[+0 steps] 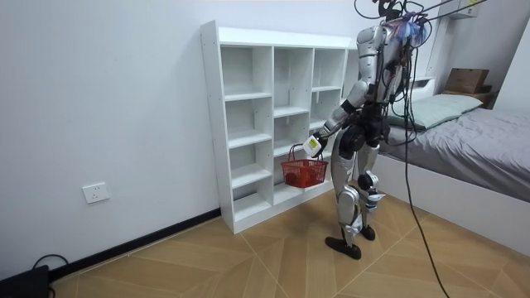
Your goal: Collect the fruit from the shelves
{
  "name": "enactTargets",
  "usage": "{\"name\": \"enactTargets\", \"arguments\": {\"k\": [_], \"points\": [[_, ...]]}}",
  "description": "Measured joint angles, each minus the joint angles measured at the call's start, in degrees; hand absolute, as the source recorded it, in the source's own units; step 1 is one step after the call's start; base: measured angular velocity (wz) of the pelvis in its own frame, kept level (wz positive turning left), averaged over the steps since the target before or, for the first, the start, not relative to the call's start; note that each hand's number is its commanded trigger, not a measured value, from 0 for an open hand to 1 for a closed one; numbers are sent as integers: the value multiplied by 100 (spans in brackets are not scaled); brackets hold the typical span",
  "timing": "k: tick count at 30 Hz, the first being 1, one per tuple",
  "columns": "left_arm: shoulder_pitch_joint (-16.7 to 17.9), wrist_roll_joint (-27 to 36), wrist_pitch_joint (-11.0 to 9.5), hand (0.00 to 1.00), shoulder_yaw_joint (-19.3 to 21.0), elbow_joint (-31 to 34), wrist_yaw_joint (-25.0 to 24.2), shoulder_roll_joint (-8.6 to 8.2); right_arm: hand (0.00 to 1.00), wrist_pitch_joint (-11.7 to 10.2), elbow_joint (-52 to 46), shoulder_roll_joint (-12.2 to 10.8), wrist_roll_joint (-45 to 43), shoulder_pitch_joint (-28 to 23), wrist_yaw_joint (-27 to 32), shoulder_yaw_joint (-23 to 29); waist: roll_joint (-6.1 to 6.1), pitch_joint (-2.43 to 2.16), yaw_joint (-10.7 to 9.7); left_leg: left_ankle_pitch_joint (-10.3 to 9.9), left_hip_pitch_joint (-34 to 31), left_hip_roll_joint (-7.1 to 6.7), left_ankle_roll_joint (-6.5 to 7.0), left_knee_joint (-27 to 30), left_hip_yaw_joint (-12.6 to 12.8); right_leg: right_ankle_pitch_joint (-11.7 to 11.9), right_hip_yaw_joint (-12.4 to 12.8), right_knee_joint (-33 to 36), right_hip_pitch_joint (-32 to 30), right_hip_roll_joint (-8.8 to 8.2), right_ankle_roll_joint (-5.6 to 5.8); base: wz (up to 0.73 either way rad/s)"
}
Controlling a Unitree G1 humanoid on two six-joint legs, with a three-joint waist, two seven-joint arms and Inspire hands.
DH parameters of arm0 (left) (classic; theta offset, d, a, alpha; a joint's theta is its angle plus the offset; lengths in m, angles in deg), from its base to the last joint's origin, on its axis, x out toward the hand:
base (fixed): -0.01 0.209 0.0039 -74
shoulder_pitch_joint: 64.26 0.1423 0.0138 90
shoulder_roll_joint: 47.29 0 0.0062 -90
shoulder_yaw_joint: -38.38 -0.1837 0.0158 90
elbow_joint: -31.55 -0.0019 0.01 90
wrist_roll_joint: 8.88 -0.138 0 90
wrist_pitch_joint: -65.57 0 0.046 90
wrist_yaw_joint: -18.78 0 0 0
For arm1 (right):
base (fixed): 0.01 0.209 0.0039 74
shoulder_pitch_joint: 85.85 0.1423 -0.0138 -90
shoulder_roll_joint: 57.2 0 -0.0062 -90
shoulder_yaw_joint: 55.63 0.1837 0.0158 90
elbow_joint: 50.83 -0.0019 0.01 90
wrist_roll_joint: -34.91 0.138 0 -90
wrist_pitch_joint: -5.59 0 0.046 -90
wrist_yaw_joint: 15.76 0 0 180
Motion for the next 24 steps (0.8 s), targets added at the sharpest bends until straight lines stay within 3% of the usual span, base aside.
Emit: {"name": "enactTargets", "arguments": {"k": [11,24], "points": [[159,22,-461,100,262,-897,201,-9,0,-304,1953,9,657,-10,42,158,-34,4,6,-76,94,23,-28,-16,35,-26,129,-29,97,52,15,-3],[52,13,-504,100,334,-1373,354,-66,0,-298,2453,2,665,-192,-58,161,35,1,4,-97,87,48,-57,-33,54,-27,162,-102,98,96,6,-1]]}}
